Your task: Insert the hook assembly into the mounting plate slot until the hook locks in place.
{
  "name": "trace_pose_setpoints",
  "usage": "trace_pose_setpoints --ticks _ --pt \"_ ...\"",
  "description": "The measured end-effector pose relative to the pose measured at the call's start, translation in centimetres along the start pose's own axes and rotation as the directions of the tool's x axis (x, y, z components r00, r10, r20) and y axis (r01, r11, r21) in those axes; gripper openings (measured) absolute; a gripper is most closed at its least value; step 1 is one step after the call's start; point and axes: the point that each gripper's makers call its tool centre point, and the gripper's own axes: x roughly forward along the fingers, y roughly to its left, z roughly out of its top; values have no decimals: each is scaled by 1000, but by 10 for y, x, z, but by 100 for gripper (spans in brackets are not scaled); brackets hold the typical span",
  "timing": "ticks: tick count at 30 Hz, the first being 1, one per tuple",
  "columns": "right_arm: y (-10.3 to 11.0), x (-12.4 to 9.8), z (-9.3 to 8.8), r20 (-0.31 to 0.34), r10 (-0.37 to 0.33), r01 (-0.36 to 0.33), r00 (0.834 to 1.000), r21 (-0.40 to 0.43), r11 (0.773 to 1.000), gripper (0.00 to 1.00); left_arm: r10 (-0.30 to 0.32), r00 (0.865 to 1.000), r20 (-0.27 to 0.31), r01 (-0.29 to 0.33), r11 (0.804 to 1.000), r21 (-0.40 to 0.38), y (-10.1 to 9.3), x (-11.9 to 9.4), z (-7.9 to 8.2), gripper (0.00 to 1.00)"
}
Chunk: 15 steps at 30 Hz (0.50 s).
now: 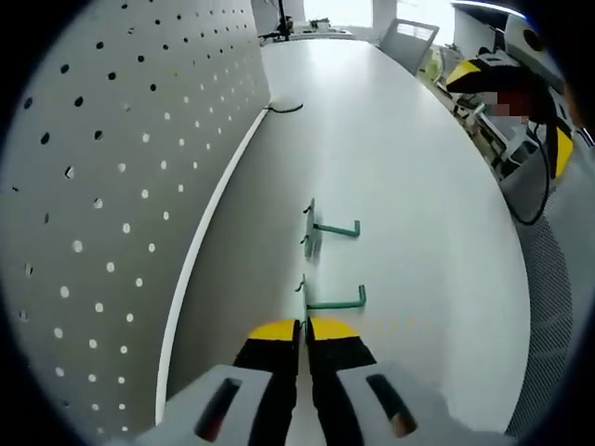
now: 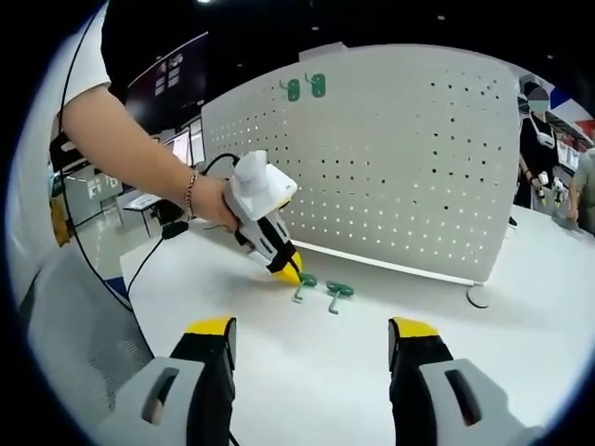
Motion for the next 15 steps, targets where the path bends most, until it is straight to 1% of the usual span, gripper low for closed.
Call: trace_pose_setpoints --ticks 2,3,4,5,7,10,12,15 --pt "0 0 1 3 -1 1 1000 0 1000 64 -6 999 31 8 999 -50 -1 0 1 3" --pt "0 0 1 4 -2 2 1000 -1 1000 64 -8 999 41 10 998 -58 -1 0 1 3" --pt "-1 0 2 6 -4 4 1000 -3 1000 64 0 999 40 2 999 -46 0 -1 1 3" --pt "-1 -1 2 10 -5 5 1000 -2 1000 64 17 999 47 -16 1000 -15 2 -3 2 3" --pt "-1 -1 3 10 -6 6 1000 -1 1000 64 9 997 77 -7 1000 -27 1 -7 7 3" --pt "-1 -1 2 10 -3 3 1000 -1 1000 64 16 996 86 -14 1000 -27 5 -9 6 3" --pt "0 0 2 9 -1 1 1000 -6 1000 64 20 996 88 -16 999 -41 5 -12 5 3" --pt "-1 -1 3 12 -3 3 1000 -4 1000 64 32 994 104 -29 999 -32 5 -16 6 3"
